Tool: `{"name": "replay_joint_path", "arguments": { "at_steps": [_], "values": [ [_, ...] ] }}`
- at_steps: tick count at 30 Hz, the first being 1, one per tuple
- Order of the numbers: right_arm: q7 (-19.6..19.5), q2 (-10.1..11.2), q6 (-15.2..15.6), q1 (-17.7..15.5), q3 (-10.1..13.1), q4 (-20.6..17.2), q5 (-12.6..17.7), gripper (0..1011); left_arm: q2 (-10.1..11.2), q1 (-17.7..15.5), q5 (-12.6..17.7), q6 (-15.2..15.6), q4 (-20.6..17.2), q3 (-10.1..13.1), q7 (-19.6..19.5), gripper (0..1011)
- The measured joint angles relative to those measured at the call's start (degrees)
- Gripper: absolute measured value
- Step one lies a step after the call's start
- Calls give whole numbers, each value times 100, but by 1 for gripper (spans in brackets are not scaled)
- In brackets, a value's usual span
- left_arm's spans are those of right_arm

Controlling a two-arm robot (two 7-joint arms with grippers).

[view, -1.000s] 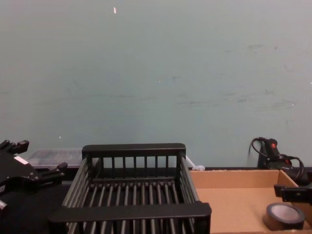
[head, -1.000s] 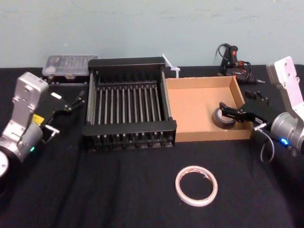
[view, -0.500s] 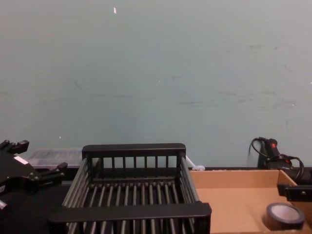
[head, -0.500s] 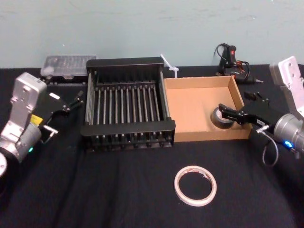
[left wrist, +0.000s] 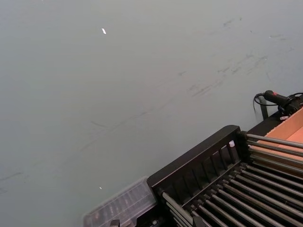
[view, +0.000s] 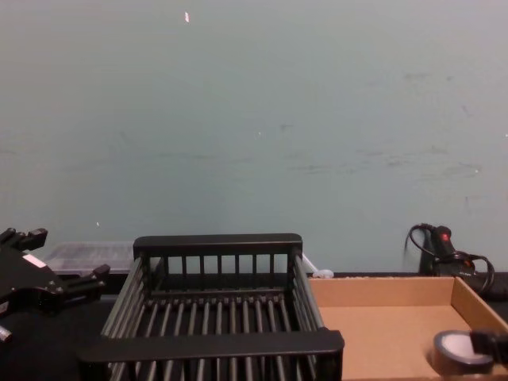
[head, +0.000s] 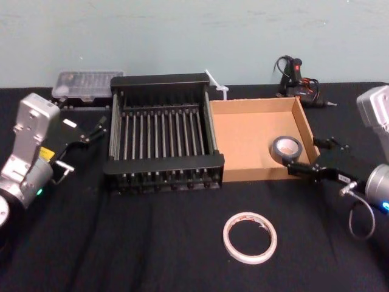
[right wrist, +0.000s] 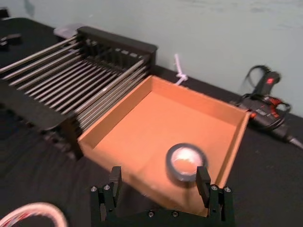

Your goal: Pick up the white tape and place it into the black box , Pick up the silver tape and place it into the brown box.

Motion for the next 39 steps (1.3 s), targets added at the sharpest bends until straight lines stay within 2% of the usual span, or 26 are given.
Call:
{"name": "replay_joint_path", "arguments": {
  "at_steps": [9, 15, 25, 39],
  "values": [
    [157, 254, 52, -312, -169, -278, 132, 1002, 0, 0, 0, 0, 0, 0, 0, 1001],
    [293, 457, 25, -430, -390, -423, 151, 1002, 0, 0, 0, 0, 0, 0, 0, 1001],
    [436, 653, -51, -386, -741, -440, 133, 1002, 0, 0, 0, 0, 0, 0, 0, 1001],
    [461, 745, -105, -204, -1115, -293, 21, 1002, 0, 0, 0, 0, 0, 0, 0, 1001]
  ]
}}
